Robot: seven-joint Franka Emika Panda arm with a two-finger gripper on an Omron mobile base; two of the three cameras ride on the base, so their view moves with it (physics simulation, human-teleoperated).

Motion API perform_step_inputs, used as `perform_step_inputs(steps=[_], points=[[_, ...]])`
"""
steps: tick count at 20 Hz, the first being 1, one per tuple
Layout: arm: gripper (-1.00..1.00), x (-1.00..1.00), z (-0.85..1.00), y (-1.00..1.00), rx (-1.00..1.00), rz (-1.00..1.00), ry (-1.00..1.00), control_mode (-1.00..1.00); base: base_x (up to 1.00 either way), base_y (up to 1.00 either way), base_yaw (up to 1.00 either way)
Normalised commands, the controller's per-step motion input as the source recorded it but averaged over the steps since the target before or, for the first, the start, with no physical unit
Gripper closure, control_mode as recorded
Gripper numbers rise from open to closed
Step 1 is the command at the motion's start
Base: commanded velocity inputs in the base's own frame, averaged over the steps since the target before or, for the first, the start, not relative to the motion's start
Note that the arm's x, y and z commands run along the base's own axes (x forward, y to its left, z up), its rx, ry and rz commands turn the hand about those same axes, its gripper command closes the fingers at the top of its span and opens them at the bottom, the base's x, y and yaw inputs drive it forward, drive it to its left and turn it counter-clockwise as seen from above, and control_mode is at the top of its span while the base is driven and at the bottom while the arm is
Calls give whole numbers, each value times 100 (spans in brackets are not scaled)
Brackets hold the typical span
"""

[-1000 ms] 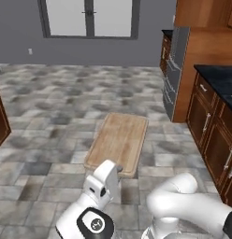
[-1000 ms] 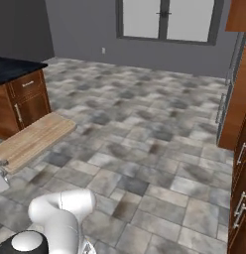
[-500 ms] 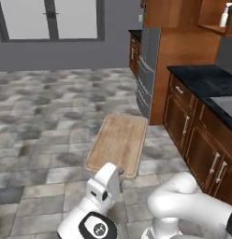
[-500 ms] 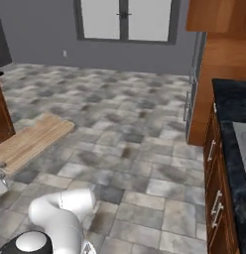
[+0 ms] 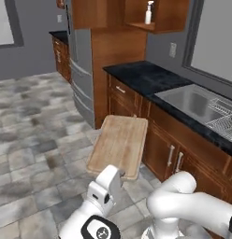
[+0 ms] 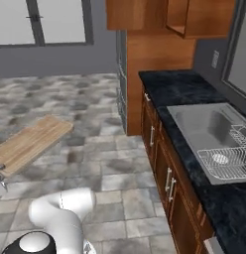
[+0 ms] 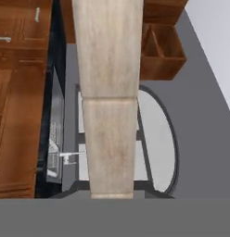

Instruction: Move the cutting board and knife to the sink. Then move spray from the cabinet to the counter.

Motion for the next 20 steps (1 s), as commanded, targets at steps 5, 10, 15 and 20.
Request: perform_step_inputs(steps=[5, 10, 15, 20], points=[[100, 0, 0, 0, 0, 0, 0, 100, 35, 13, -65], [100, 0, 0, 0, 0, 0, 0, 100, 33, 17, -68], [100, 0, 0, 0, 0, 0, 0, 100, 51, 29, -53], [100, 0, 0, 0, 0, 0, 0, 100, 61, 32, -41]])
